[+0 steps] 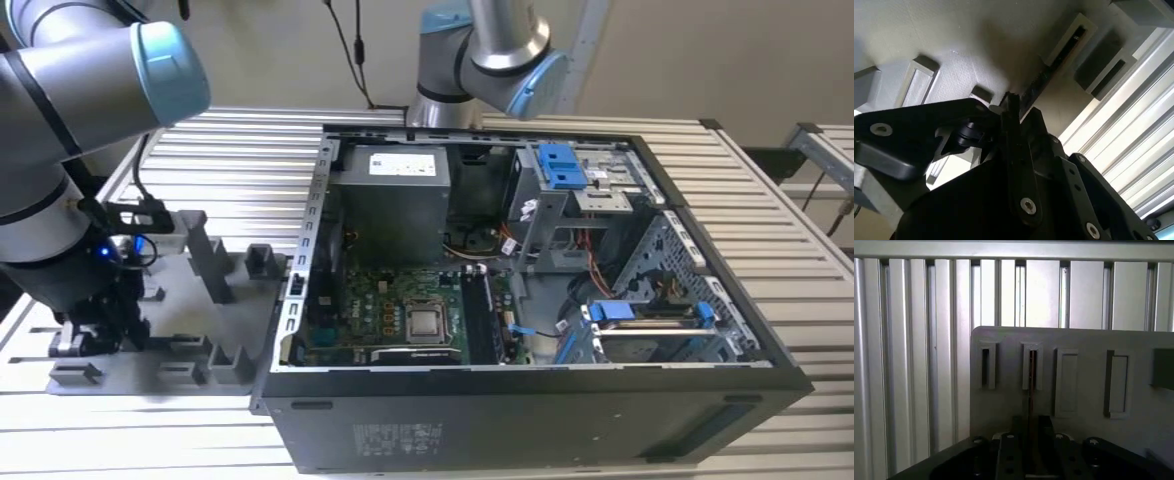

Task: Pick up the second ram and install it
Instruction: 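Pick up the second ram and move it above second insertion slot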

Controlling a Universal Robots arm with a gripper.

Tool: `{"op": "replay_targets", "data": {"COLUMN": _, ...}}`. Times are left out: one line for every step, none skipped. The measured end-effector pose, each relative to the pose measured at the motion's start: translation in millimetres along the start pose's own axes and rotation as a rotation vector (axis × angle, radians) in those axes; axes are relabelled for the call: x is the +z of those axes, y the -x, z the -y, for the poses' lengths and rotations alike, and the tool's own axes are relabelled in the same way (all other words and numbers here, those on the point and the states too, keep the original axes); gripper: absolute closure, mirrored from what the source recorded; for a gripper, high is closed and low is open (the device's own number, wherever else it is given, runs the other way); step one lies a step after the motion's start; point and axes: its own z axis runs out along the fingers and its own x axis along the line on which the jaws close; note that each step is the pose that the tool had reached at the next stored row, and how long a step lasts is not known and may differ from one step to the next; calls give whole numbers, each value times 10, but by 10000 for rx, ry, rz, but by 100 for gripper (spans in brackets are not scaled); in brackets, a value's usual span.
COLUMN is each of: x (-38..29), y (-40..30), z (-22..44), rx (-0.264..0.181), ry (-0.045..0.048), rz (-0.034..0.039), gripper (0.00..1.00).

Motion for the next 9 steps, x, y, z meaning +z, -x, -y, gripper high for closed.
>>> {"op": "replay_targets", "data": {"x": 0, "y": 0, "z": 0, "rx": 0, "ry": 0, "rz": 0, "gripper": 73}}
{"op": "replay_targets", "data": {"x": 0, "y": 0, "z": 0, "rx": 0, "ry": 1, "rz": 0, "gripper": 79}}
{"op": "replay_targets", "data": {"x": 0, "y": 0, "z": 0, "rx": 1, "ry": 0, "rz": 0, "gripper": 85}}
{"op": "replay_targets", "data": {"x": 0, "y": 0, "z": 0, "rx": 0, "ry": 0, "rz": 1, "gripper": 85}}
{"op": "replay_targets", "data": {"x": 0, "y": 0, "z": 0, "rx": 0, "ry": 0, "rz": 1, "gripper": 85}}
{"op": "replay_targets", "data": {"x": 0, "y": 0, "z": 0, "rx": 0, "ry": 0, "rz": 1, "gripper": 85}}
{"op": "replay_targets", "data": {"x": 0, "y": 0, "z": 0, "rx": 1, "ry": 0, "rz": 1, "gripper": 85}}
{"op": "replay_targets", "data": {"x": 0, "y": 0, "z": 0, "rx": 1, "ry": 0, "rz": 1, "gripper": 85}}
{"op": "replay_targets", "data": {"x": 1, "y": 0, "z": 0, "rx": 0, "ry": 0, "rz": 1, "gripper": 86}}
